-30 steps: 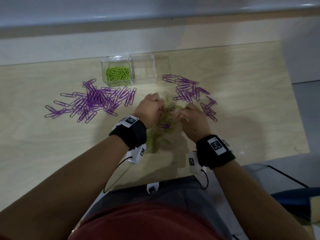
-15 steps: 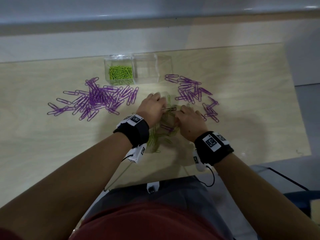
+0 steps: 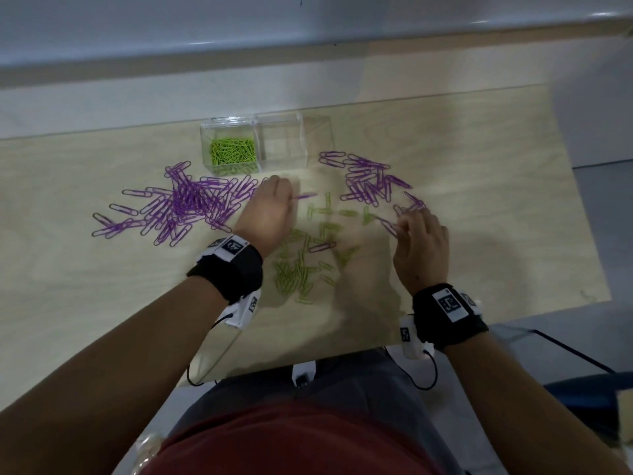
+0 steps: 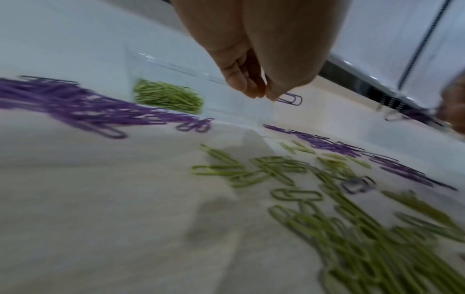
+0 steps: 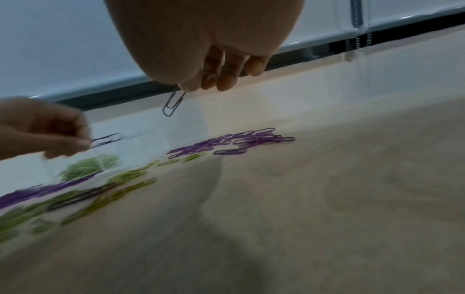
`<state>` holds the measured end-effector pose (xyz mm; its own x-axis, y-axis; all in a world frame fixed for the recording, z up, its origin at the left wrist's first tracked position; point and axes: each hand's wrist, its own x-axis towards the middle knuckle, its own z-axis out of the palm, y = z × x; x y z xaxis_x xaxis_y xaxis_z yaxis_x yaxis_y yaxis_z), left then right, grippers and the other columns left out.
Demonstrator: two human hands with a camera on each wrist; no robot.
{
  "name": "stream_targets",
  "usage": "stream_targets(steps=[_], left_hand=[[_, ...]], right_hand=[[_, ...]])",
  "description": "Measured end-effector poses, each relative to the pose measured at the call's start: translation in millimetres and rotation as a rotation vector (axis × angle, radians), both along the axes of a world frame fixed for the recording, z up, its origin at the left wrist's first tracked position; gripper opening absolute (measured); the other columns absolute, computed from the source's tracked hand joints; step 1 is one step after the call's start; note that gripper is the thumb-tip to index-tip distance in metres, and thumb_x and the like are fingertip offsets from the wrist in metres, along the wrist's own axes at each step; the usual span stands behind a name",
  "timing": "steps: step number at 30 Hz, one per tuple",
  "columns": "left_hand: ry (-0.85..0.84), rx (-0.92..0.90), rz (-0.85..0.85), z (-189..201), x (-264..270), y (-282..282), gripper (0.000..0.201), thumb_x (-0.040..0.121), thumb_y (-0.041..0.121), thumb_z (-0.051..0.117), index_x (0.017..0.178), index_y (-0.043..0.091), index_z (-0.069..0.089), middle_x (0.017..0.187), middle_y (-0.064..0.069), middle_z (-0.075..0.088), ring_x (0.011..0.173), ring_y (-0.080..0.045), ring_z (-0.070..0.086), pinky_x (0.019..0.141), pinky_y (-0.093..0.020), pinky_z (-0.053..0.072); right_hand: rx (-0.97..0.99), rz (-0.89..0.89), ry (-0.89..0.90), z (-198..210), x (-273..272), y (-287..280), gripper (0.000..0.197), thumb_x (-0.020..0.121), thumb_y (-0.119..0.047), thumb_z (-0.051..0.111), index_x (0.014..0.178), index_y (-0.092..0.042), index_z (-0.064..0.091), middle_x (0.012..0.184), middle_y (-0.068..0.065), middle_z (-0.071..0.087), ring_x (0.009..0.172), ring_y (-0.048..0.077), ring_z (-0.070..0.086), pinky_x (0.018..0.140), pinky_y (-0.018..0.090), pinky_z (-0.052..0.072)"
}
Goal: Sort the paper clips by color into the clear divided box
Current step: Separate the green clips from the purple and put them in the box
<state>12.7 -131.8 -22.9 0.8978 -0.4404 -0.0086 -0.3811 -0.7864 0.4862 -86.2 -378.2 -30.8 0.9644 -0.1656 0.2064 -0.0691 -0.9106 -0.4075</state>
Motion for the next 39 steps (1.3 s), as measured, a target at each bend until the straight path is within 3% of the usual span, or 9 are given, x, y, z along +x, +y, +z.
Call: stream_targets(steps=[4, 7, 14, 19, 23, 27, 31, 34, 39], left_hand=[[0.051, 0.016, 0.193, -7.6, 2.9, 27.7, 0.011, 0.089, 0.004, 0.048, 0.093, -0.005, 0.051, 0.096, -0.026, 0.053, 0.085, -0.038, 0.051, 0.067, -0.042, 0.040], [0.032, 0.077, 0.163, -16.4, -4.9, 29.7, 0.020, 0.089, 0.014, 0.046, 0.093, -0.003, 0.056, 0.095, -0.023, 0.054, 0.087, -0.037, 0.051, 0.074, -0.045, 0.048], [0.161, 0.055, -0.183, -17.6, -47.5, -21.0, 0.019, 0.078, 0.019, 0.067, 0.088, 0.003, 0.062, 0.096, -0.018, 0.054, 0.091, -0.034, 0.050, 0.075, -0.040, 0.045], [0.239, 0.161, -0.149, -22.3, -50.4, -27.1, 0.014, 0.087, 0.015, 0.056, 0.095, 0.005, 0.059, 0.110, -0.016, 0.050, 0.104, -0.033, 0.045, 0.084, -0.043, 0.042], [0.239, 0.104, -0.164, -17.8, -52.1, -20.5, 0.010, 0.086, 0.005, 0.054, 0.095, 0.003, 0.055, 0.107, -0.019, 0.052, 0.100, -0.035, 0.045, 0.081, -0.035, 0.033], [0.238, -0.113, 0.101, -12.2, -38.2, 20.2, 0.011, 0.084, 0.000, 0.055, 0.082, 0.008, 0.047, 0.087, -0.021, 0.053, 0.082, -0.032, 0.049, 0.067, -0.035, 0.032], [0.202, -0.093, 0.271, -14.1, -23.8, 62.4, 0.006, 0.088, 0.010, 0.057, 0.089, 0.004, 0.055, 0.098, -0.017, 0.058, 0.089, -0.031, 0.052, 0.070, -0.036, 0.042], [0.163, -0.018, 0.250, -18.7, -26.6, 69.3, 0.017, 0.088, 0.008, 0.058, 0.102, -0.001, 0.060, 0.109, -0.021, 0.056, 0.098, -0.036, 0.054, 0.081, -0.039, 0.046], [0.152, -0.026, 0.092, -28.3, -43.7, 62.5, 0.027, 0.089, 0.006, 0.052, 0.113, -0.005, 0.058, 0.107, -0.022, 0.052, 0.096, -0.035, 0.054, 0.087, -0.034, 0.044]], right_hand=[[0.081, -0.232, 0.123, -10.0, 4.1, -17.7, 0.007, 0.087, -0.018, 0.051, 0.086, -0.011, 0.050, 0.093, 0.012, 0.054, 0.086, 0.034, 0.052, 0.073, 0.042, 0.037], [0.049, -0.280, 0.242, -9.1, 7.8, -16.6, 0.010, 0.084, -0.017, 0.057, 0.090, -0.010, 0.052, 0.101, 0.015, 0.052, 0.094, 0.036, 0.050, 0.078, 0.044, 0.038], [0.050, 0.043, 0.369, -31.3, 21.0, 25.6, 0.027, 0.091, -0.021, 0.035, 0.094, -0.008, 0.059, 0.103, 0.016, 0.057, 0.099, 0.032, 0.048, 0.089, 0.042, 0.044], [0.127, -0.039, 0.368, -20.8, 31.8, 50.4, 0.029, 0.086, -0.012, 0.048, 0.109, 0.002, 0.058, 0.118, 0.023, 0.047, 0.105, 0.040, 0.046, 0.088, 0.046, 0.042], [0.185, 0.094, 0.373, -20.4, 24.8, 65.4, 0.034, 0.077, -0.014, 0.042, 0.098, 0.003, 0.061, 0.106, 0.021, 0.051, 0.092, 0.035, 0.047, 0.077, 0.041, 0.044], [0.228, 0.425, 0.390, -18.8, 14.6, 76.9, 0.024, 0.082, -0.008, 0.049, 0.096, 0.000, 0.067, 0.100, 0.016, 0.058, 0.089, 0.034, 0.051, 0.075, 0.040, 0.049], [0.202, 0.367, 0.331, -13.3, 47.7, 71.7, 0.028, 0.089, -0.012, 0.047, 0.110, -0.003, 0.063, 0.111, 0.011, 0.058, 0.102, 0.028, 0.051, 0.084, 0.035, 0.048], [0.127, 0.343, 0.358, -12.3, 75.2, 73.5, 0.031, 0.088, -0.003, 0.048, 0.118, 0.002, 0.057, 0.122, 0.017, 0.052, 0.112, 0.033, 0.047, 0.097, 0.037, 0.042], [0.003, 0.466, 0.502, -12.8, 59.4, 101.6, 0.025, 0.086, 0.002, 0.047, 0.111, 0.001, 0.053, 0.120, 0.015, 0.045, 0.108, 0.029, 0.039, 0.084, 0.043, 0.048]])
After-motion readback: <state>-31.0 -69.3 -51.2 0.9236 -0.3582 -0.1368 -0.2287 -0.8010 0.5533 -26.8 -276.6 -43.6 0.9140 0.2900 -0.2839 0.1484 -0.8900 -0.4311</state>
